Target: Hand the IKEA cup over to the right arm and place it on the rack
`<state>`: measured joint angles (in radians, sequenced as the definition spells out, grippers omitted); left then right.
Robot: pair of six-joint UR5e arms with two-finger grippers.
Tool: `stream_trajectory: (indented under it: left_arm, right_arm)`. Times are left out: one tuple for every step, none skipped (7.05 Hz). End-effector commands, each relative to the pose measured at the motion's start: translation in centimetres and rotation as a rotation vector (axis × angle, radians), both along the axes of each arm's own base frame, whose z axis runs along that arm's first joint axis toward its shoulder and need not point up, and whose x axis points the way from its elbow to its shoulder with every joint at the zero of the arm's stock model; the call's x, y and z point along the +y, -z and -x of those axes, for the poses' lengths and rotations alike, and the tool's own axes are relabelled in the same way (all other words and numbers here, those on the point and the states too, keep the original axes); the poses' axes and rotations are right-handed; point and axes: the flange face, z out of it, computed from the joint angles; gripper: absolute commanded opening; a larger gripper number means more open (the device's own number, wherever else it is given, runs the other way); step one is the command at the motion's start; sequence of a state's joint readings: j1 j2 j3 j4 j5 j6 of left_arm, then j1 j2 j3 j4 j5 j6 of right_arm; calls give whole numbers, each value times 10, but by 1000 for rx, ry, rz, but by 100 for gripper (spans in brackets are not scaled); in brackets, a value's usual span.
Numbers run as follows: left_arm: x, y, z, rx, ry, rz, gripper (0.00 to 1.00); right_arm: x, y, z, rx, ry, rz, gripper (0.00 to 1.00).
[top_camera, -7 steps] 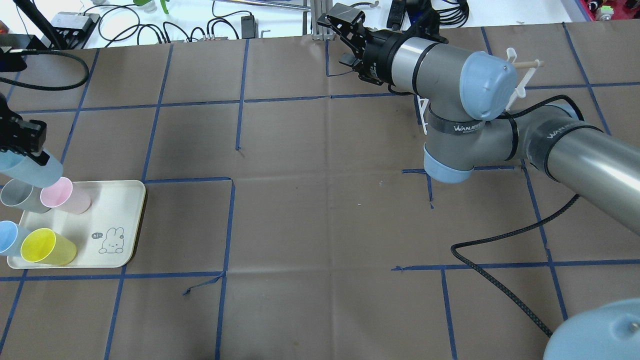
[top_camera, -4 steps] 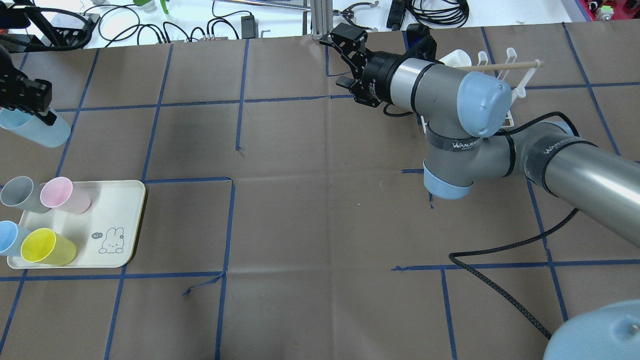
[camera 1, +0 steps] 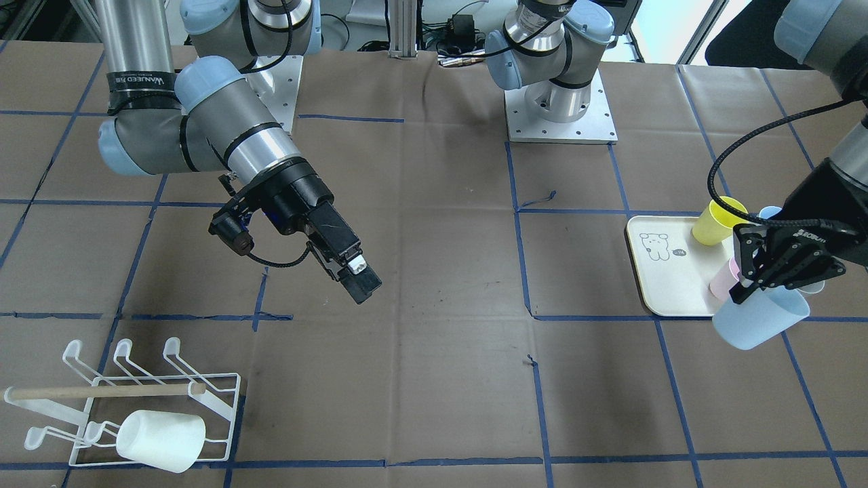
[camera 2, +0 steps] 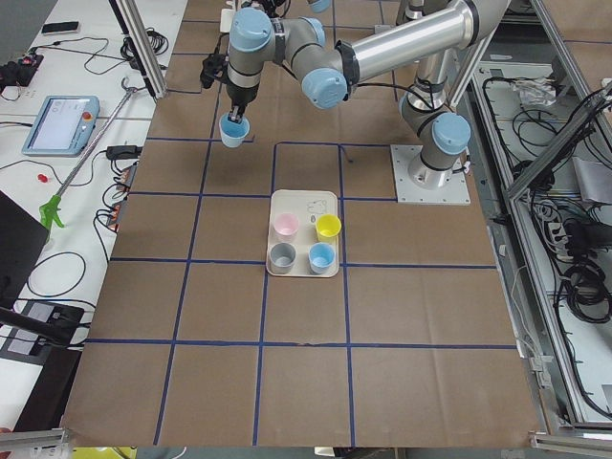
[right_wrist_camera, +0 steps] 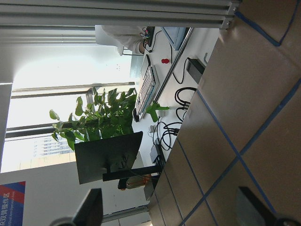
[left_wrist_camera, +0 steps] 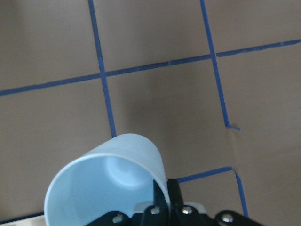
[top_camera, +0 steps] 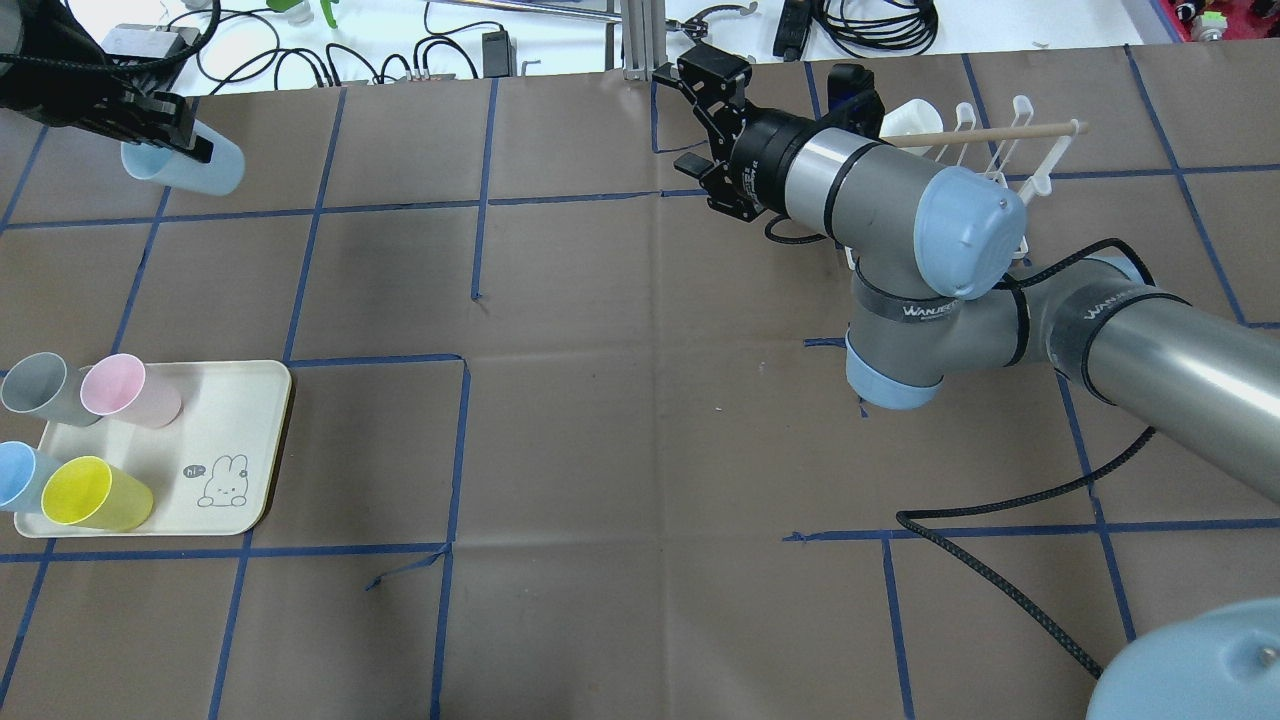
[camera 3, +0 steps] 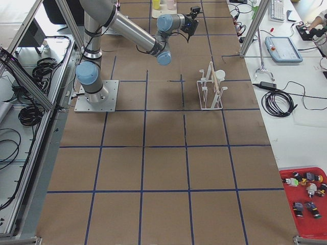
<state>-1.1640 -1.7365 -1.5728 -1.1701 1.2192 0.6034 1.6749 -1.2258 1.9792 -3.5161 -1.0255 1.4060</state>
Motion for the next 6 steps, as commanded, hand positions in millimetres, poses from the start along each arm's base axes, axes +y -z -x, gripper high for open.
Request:
stream_trajectory:
  left_arm:
    - [-1,25,20,80,62,209,0]
    - [0,38,44,105,116,301,0]
    - [1,46,74,85,180,408,0]
    - [2,48,106,75,237,463,0]
    - [3,47,140,111,321,552,0]
    - [7,64,165,138,379,599,0]
  right_arm:
    - [2,-1,-2,8,61,35,99]
    - [2,1,-4,-43,95,-10,99]
    - [6,-2,-5,-95,111,-12,99]
    - [11,5,-4,-102,124,-36,99]
    - [14,13,-3,-91,124,-54,100]
    - [14,14,-3,-92,127,-62,100]
